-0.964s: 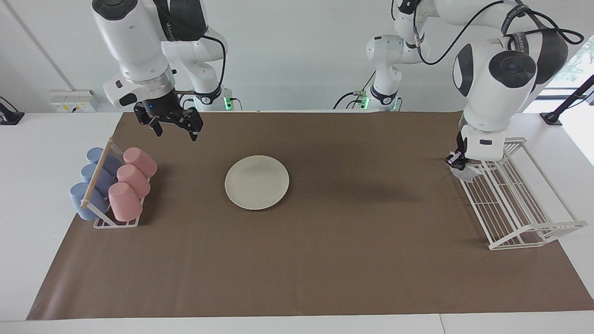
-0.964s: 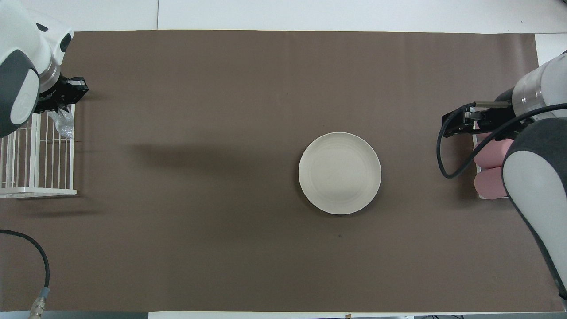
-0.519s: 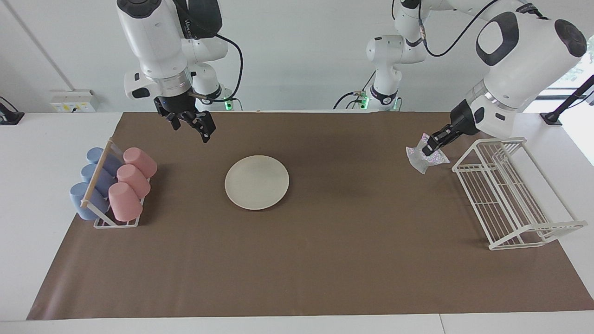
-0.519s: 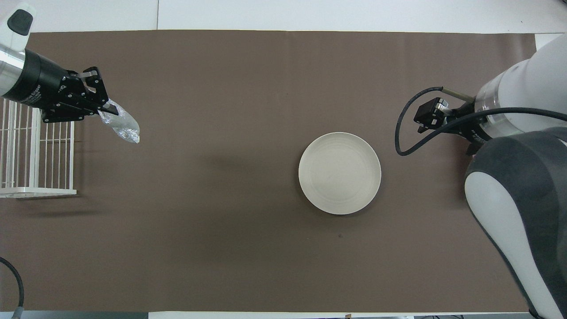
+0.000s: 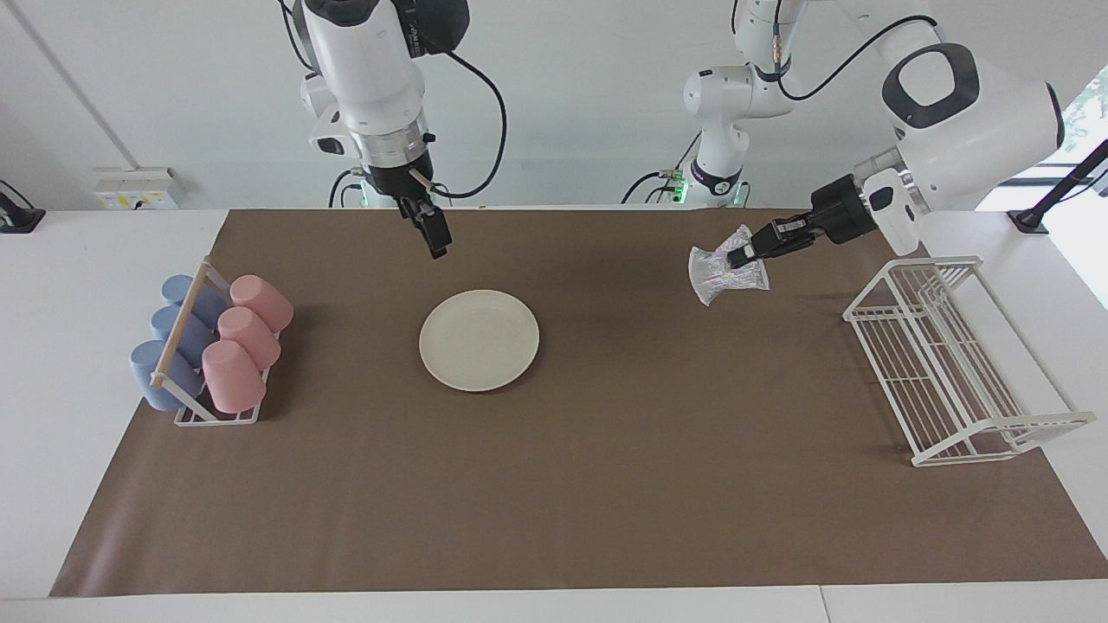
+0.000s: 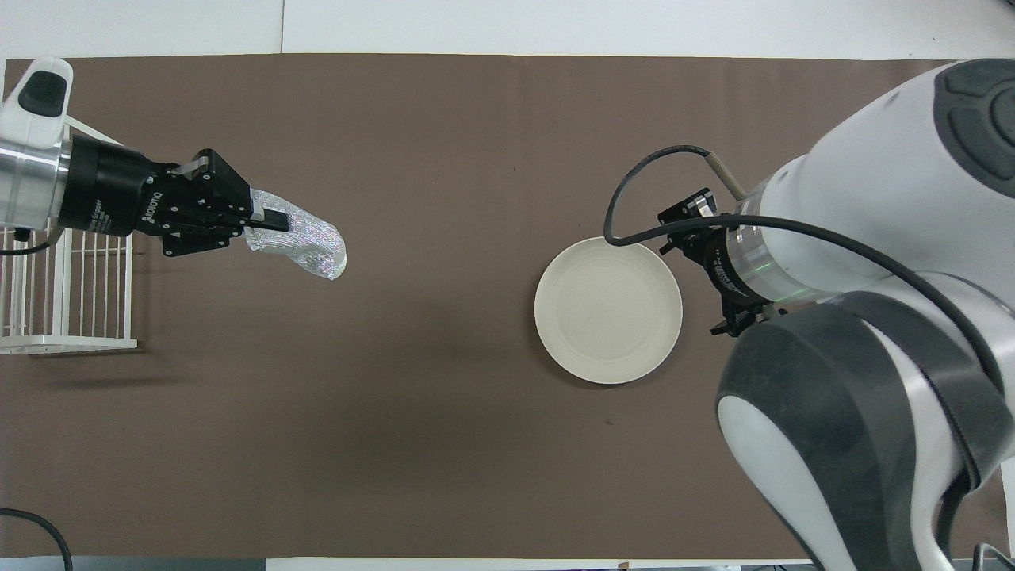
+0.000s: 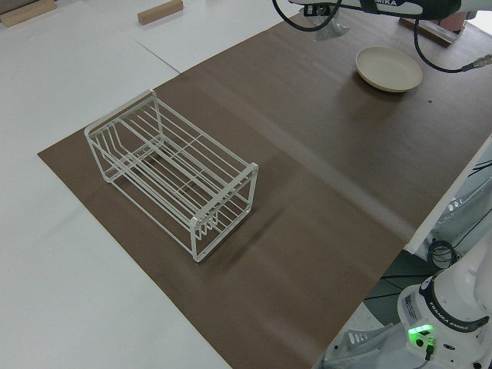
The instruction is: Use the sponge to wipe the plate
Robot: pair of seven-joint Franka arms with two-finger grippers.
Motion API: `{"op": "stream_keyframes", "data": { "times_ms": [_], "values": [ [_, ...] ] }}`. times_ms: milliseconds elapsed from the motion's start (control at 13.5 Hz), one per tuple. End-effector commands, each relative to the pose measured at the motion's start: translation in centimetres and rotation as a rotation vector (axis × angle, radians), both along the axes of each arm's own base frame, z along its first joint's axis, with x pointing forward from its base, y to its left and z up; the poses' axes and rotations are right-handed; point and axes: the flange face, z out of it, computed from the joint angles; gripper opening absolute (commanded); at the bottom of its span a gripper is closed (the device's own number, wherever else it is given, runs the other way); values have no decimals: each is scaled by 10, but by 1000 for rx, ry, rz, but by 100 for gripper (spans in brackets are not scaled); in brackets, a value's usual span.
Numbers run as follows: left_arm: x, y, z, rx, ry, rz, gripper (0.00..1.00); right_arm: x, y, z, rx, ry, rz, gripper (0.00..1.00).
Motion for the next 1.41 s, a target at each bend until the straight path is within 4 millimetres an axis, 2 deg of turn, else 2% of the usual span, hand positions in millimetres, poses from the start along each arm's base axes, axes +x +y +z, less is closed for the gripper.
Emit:
{"op": "stream_keyframes", "data": {
  "times_ms": [0, 297, 445, 668, 742, 890, 1039, 1113, 1335],
  "values": [
    [-47, 4, -32, -144, -56, 18, 0, -13, 9, 0, 47, 15, -134, 100],
    [-58, -5, -63, -321, -88, 7, 0, -18, 25, -8, 55, -1, -144, 100],
    [-64, -12, -78, -375, -123, -17, 0, -17, 37, -18, 74, -16, -184, 100],
    [-82, -34, -108, -424, -177, -84, 0, -11, 82, -59, 203, 44, -346, 100],
    [-86, -42, -113, -423, -224, -94, 0, -13, 103, -67, 215, 45, -377, 100],
    [-98, -64, -122, -433, -297, -118, 0, -20, 137, -61, 263, -16, -468, 99],
    [-104, -77, -129, -453, -344, -145, 0, -33, 158, -63, 273, -9, -497, 99],
    [-105, -78, -134, -467, -355, -141, 0, -40, 165, -66, 265, 3, -493, 100],
    [-108, -80, -137, -490, -353, -159, 0, -48, 166, -75, 256, 15, -514, 100]
  ]
}}
